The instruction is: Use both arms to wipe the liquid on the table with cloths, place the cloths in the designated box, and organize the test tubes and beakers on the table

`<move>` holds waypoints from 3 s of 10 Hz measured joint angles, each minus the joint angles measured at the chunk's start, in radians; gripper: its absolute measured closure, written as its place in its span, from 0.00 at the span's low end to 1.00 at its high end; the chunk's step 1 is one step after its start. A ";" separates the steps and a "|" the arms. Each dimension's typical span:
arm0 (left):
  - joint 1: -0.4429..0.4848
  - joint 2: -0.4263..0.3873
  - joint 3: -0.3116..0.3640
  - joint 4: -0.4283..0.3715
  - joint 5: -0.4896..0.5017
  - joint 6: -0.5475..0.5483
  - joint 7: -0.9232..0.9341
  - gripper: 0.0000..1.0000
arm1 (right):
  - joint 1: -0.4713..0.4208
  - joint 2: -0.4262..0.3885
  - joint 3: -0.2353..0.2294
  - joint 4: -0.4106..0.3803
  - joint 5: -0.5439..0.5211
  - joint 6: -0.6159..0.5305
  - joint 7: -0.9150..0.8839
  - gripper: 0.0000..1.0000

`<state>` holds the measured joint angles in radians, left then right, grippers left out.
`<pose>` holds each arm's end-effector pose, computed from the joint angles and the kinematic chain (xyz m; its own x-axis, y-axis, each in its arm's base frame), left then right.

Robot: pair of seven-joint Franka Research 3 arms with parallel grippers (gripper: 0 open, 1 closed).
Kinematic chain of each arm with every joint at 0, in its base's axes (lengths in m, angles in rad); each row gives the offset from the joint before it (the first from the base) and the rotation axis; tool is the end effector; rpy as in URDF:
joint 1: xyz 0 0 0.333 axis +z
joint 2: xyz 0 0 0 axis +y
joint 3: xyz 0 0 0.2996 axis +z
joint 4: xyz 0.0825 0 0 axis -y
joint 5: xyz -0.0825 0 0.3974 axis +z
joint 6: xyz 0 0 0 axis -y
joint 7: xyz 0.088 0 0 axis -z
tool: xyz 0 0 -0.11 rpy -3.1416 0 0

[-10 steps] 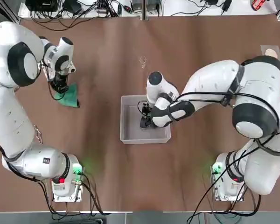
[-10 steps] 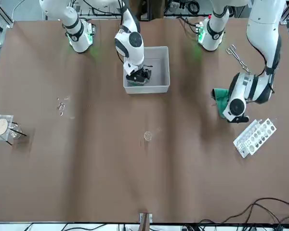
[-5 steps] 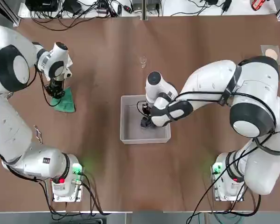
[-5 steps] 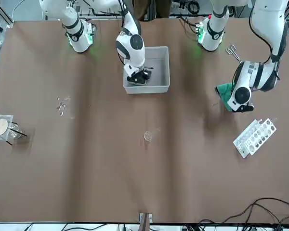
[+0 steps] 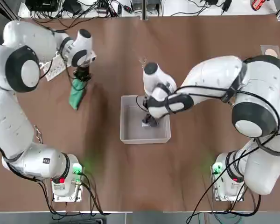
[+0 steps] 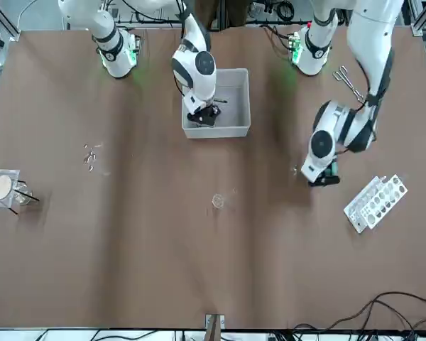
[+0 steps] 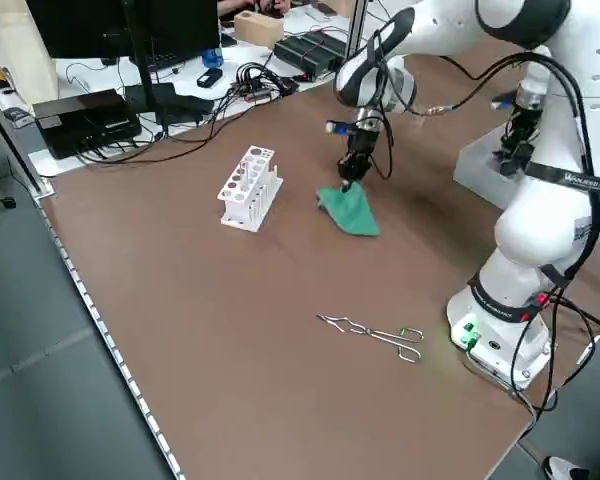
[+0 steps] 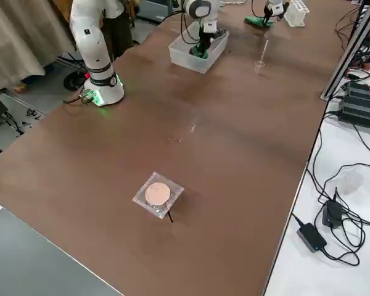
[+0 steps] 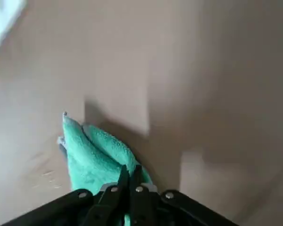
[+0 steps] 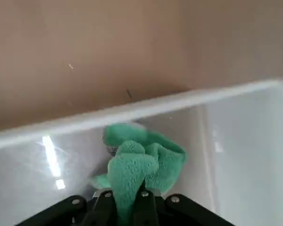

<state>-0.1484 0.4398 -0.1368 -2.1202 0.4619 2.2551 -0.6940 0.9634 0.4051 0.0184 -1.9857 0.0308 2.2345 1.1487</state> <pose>0.5243 -0.1435 0.1541 0.9890 0.0869 -0.1193 0.0398 -0.9354 -0.3513 0.3298 0.4954 0.2193 0.9772 -0.1926 -0.0897 -0.1802 -0.9749 0.1307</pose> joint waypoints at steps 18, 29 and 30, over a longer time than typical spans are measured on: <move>0.042 -0.030 0.175 -0.225 0.140 -0.163 -0.055 0.98 | -0.572 0.023 -0.392 -0.116 -0.027 -0.199 -1.046 0.90; 0.069 -0.333 -0.291 0.198 -0.404 -0.719 -0.059 0.98 | -0.960 0.102 -0.385 -0.107 -0.022 -0.113 -1.620 0.90; 0.071 -0.332 -0.379 0.220 -0.434 -0.745 -0.095 0.98 | -0.951 0.103 -0.376 -0.107 -0.023 -0.150 -1.623 0.90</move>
<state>-0.0770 0.1082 -0.5154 -1.9003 0.0278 1.5099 -0.7887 0.0121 0.5077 -0.3574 -2.0923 0.0082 2.0846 -0.4740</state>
